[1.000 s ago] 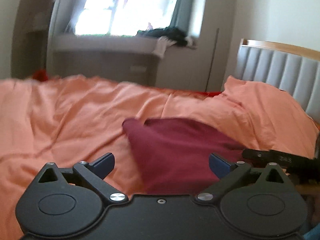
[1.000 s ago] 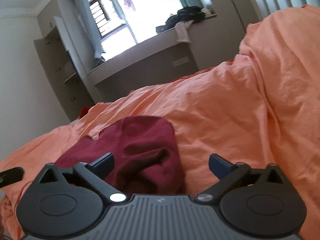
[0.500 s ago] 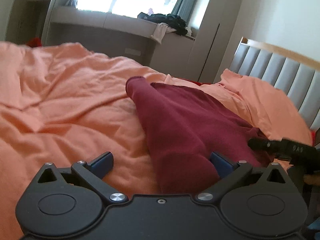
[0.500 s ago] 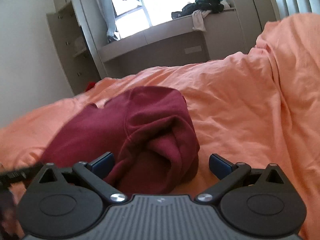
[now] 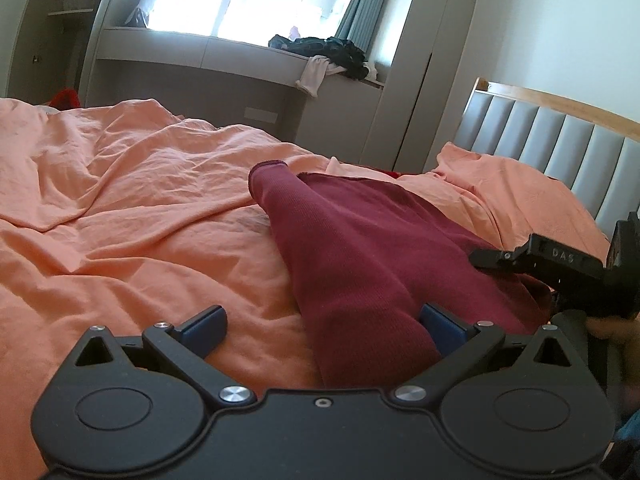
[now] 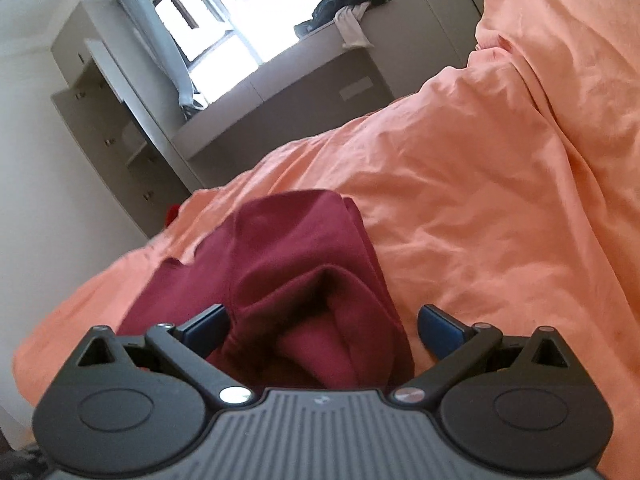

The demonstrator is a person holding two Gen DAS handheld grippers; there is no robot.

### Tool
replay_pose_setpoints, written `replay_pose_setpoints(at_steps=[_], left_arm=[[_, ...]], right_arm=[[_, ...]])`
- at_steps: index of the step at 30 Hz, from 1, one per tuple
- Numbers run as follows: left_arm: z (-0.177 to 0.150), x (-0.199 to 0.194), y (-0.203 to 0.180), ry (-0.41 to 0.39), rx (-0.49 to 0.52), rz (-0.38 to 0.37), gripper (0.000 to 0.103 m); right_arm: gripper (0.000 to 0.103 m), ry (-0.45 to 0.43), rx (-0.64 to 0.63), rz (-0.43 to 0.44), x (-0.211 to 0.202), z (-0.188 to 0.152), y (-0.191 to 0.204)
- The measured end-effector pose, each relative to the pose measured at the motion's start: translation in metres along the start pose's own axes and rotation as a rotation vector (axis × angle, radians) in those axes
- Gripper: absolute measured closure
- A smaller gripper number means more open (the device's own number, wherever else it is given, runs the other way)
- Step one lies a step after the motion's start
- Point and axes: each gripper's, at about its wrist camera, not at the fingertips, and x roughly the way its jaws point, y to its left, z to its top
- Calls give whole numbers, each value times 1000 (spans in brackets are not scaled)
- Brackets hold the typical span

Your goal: Fold small clothes

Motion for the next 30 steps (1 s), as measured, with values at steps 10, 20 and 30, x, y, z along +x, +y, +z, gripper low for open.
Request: replay_pose_setpoints(at_steps=[10, 20, 30], left_arm=[[-1, -1, 0, -3, -1, 4, 0], [-2, -2, 2, -4, -2, 2, 0], [-4, 0, 7, -9, -5, -20, 0]], right_arm=[[0, -17, -5, -15, 3, -6, 2], [0, -172, 116, 61, -19, -4, -9], [65, -234, 5, -81, -19, -9, 8]])
